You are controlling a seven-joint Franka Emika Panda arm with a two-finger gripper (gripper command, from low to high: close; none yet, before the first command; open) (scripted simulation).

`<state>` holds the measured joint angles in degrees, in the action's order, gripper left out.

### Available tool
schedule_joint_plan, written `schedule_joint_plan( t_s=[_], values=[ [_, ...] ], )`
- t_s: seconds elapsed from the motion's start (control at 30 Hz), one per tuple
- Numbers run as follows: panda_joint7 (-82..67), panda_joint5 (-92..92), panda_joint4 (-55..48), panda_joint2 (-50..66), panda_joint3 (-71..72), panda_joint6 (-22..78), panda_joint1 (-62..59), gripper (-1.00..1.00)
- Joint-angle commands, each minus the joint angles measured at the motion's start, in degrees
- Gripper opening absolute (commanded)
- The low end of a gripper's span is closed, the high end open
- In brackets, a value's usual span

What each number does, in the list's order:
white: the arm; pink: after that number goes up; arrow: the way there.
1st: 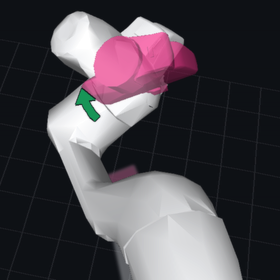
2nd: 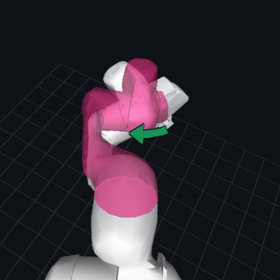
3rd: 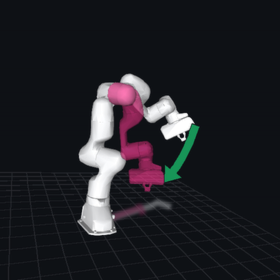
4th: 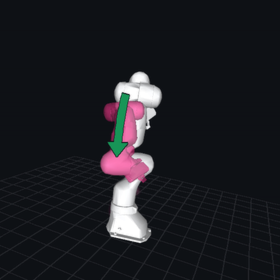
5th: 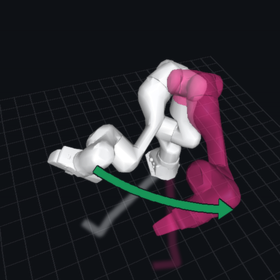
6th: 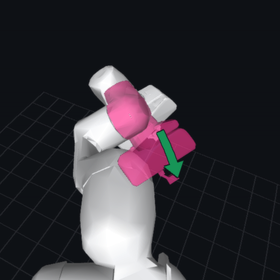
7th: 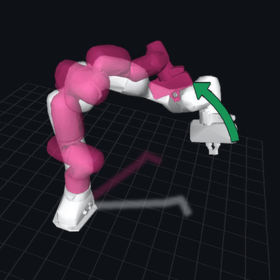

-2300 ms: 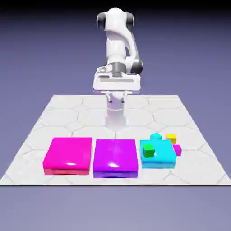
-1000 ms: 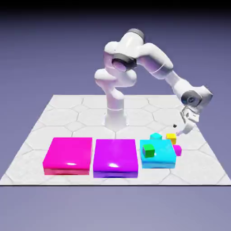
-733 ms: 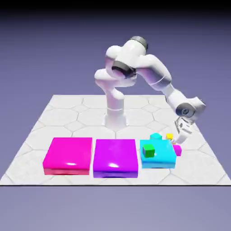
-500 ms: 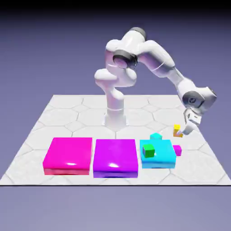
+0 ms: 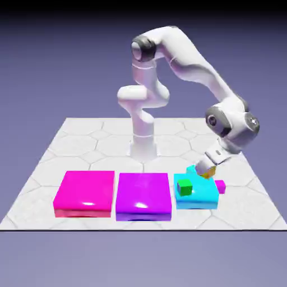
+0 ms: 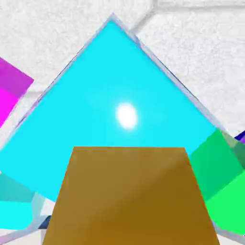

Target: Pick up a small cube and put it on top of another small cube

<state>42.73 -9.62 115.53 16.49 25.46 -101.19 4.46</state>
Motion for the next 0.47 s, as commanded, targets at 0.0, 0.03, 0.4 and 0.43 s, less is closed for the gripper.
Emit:
schedule_joint_plan(
  t_s=[0.0,0.03,0.4,0.43],
  values=[
    [-0.8,1.4,-0.6,-1.2,-2.1,0.3,0.2,-1.0],
    [-1.5,2.1,-0.7,-2.2,-4.0,0.9,0.0,-1.0],
    [-1.7,0.3,1.8,-1.8,-4.9,-0.6,-0.9,1.0],
    [-1.9,0.7,0.1,-2.4,-4.7,1.6,-0.8,1.0]
  ],
)
